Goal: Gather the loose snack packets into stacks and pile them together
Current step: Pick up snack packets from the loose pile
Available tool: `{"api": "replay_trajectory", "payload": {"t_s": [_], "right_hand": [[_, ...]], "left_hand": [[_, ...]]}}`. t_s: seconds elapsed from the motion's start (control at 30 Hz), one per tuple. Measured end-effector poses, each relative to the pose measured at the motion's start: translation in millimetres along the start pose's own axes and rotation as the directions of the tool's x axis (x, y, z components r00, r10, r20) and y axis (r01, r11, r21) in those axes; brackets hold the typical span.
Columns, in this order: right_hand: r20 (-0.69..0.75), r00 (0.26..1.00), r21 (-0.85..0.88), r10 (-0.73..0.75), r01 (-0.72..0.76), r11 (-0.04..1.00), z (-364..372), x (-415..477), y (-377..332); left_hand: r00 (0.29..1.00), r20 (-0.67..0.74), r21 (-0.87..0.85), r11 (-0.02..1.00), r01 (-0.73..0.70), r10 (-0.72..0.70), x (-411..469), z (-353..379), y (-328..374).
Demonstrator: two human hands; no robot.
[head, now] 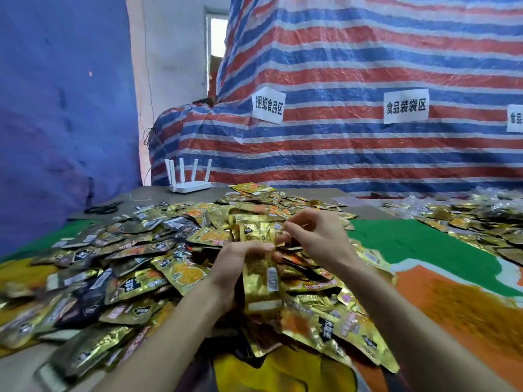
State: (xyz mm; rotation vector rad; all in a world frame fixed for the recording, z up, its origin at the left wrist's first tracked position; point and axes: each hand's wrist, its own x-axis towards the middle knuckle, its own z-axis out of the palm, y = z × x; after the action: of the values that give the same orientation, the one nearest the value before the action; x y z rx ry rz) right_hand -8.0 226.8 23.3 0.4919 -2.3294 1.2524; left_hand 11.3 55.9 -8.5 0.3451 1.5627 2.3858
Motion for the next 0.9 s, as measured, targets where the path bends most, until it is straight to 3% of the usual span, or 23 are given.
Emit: {"api": "replay_trajectory", "payload": {"t_s": [0.1, 0.17, 0.23, 0.27, 0.33, 0.4, 0.47, 0.53, 0.6, 0.73, 0.8, 0.9], "right_hand": [[-0.040, 0.999, -0.014, -0.028, 0.027, 1.000, 16, 2, 11], [0.114, 0.989, 0.251, 0.092, -0.118, 0.961, 18, 1, 26], [0.344, 0.930, 0.634, 0.131, -0.333, 0.698, 10, -3, 33], [0.395, 0.912, 0.767, 0.108, -0.392, 0.507, 3, -4, 33], [0.377, 0.926, 0.906, 0.035, -0.376, 0.196, -6, -6, 32], [0.334, 0.942, 0.942, -0.033, -0.332, 0.042, -9, -8, 30], [0.323, 0.946, 0.946, -0.021, -0.323, -0.016, -7, -9, 28], [0.329, 0.944, 0.943, -0.007, -0.329, 0.047, -5, -9, 26], [0.341, 0.940, 0.911, 0.004, -0.332, 0.245, -2, -10, 24], [0.278, 0.959, 0.775, 0.056, -0.258, 0.578, 11, -15, 22], [0.222, 0.971, 0.700, 0.085, -0.219, 0.679, 17, -19, 21], [0.230, 0.969, 0.635, 0.090, -0.219, 0.740, 30, -27, 13]], "left_hand": [[0.998, 0.053, -0.071, 0.997, 0.035, -0.032, -1, -4, 5], [0.989, 0.148, -0.166, 0.986, 0.018, 0.007, -2, -8, 9], [0.979, 0.197, -0.252, 0.968, 0.000, 0.051, -2, -12, 12], [0.974, 0.217, -0.275, 0.961, 0.001, 0.061, -2, -14, 14], [0.969, 0.243, -0.289, 0.957, 0.031, 0.042, -1, -14, 12], [0.971, 0.238, -0.262, 0.963, 0.061, 0.004, 0, -12, 7], [0.964, 0.265, -0.256, 0.962, 0.094, -0.023, 1, -9, 3], [0.962, 0.271, -0.269, 0.958, 0.096, -0.021, 3, -8, 2], [0.977, 0.211, -0.252, 0.965, 0.074, -0.020, 5, -8, 1], [0.993, -0.114, -0.160, 0.986, -0.036, 0.018, 7, -4, 0], [0.936, -0.335, -0.183, 0.967, -0.177, 0.108, 9, -6, 2], [0.767, -0.595, -0.140, 0.909, -0.393, 0.240, 12, -9, 8]]}}
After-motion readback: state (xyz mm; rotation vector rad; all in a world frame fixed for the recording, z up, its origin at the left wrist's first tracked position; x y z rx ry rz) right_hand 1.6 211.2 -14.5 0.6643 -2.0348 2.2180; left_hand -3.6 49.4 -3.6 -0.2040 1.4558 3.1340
